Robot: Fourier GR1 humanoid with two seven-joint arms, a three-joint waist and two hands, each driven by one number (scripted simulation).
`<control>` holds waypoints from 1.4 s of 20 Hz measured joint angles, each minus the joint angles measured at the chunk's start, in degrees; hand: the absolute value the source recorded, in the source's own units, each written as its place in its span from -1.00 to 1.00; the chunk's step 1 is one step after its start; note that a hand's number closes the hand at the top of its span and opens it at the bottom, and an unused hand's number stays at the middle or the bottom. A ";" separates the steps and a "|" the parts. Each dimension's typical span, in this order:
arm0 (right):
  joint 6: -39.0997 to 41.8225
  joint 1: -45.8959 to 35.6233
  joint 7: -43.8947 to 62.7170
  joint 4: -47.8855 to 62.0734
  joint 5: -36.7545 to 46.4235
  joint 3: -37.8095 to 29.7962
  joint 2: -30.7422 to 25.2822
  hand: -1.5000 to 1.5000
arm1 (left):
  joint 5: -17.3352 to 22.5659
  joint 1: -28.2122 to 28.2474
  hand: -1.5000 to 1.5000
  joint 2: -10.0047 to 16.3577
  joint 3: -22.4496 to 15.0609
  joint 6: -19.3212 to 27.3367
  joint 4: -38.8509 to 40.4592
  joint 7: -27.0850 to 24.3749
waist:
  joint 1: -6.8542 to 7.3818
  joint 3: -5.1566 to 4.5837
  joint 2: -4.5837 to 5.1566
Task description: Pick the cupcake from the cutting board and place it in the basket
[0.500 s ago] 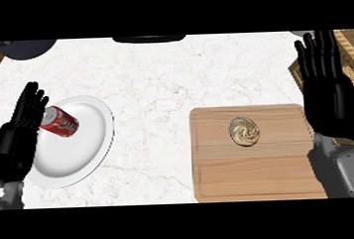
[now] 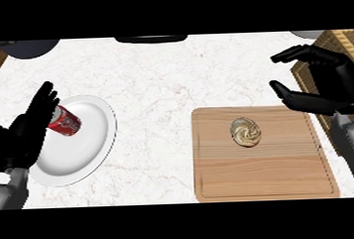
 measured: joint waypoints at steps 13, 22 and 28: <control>-15.37 -9.29 30.36 -6.51 26.91 17.95 13.31 -1.00 | 0.64 -3.87 0.00 -1.06 1.62 -3.70 6.81 2.45 | -1.68 0.06 -1.43; 1.95 -23.30 61.73 -6.97 34.18 17.36 0.10 -1.00 | 0.03 -3.18 0.00 -1.42 2.26 -3.44 7.43 1.93 | -2.64 -0.05 -2.03; 18.68 -28.75 73.18 -8.74 22.32 11.80 -4.70 -1.00 | -0.28 -3.32 0.00 -2.03 2.62 -3.84 7.54 1.92 | -2.39 0.10 -1.74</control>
